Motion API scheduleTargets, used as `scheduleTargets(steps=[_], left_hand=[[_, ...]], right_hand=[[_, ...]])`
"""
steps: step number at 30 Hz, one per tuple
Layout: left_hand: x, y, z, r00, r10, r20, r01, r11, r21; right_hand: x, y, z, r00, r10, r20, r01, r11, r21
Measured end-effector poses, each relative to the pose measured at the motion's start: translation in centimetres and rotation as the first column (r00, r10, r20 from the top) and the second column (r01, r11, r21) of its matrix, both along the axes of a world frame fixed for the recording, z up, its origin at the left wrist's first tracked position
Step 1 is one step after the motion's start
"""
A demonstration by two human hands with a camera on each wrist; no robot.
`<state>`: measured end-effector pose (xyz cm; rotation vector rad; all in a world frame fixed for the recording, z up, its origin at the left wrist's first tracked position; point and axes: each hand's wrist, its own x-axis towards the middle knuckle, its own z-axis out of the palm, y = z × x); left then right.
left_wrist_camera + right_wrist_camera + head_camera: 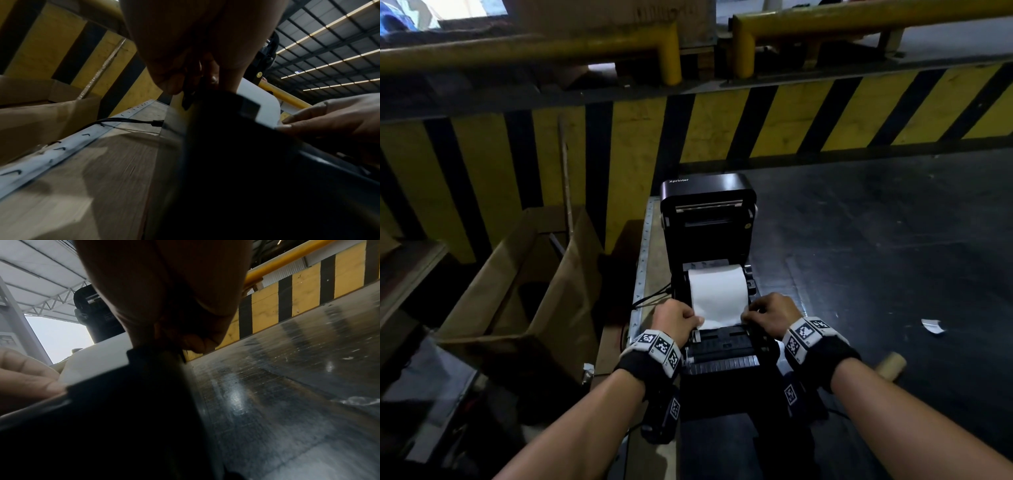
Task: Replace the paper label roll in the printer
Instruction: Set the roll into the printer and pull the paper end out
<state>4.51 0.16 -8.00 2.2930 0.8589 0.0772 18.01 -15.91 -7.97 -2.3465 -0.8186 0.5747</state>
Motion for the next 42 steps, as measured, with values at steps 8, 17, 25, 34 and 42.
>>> scheduleTargets(steps=[8, 17, 25, 34, 42], left_hand=[[0.1, 1.0, 0.7, 0.991, -0.103, -0.088, 0.093, 0.990, -0.106], [0.8, 1.2, 1.9, 0.983, -0.110, -0.145, 0.085, 0.982, -0.166], [1.1, 0.8, 2.1, 0.960, -0.143, -0.240, 0.126, 0.988, -0.086], [1.2, 1.3, 1.9, 0.977, -0.061, -0.204, 0.030, 0.988, -0.152], [1.4, 1.3, 3.0, 0.957, -0.114, -0.268, 0.080, 0.988, -0.135]], right_hand=[[0.5, -0.1, 1.2, 0.995, 0.081, -0.056, -0.086, 0.992, -0.092], [1.2, 0.4, 1.5, 0.988, 0.091, -0.124, -0.112, 0.979, -0.170], [1.1, 0.1, 1.6, 0.988, 0.122, -0.099, -0.130, 0.988, -0.078], [1.5, 0.4, 1.8, 0.982, 0.133, -0.132, -0.151, 0.978, -0.142], [0.9, 0.7, 1.9, 0.987, 0.124, -0.105, -0.143, 0.970, -0.196]])
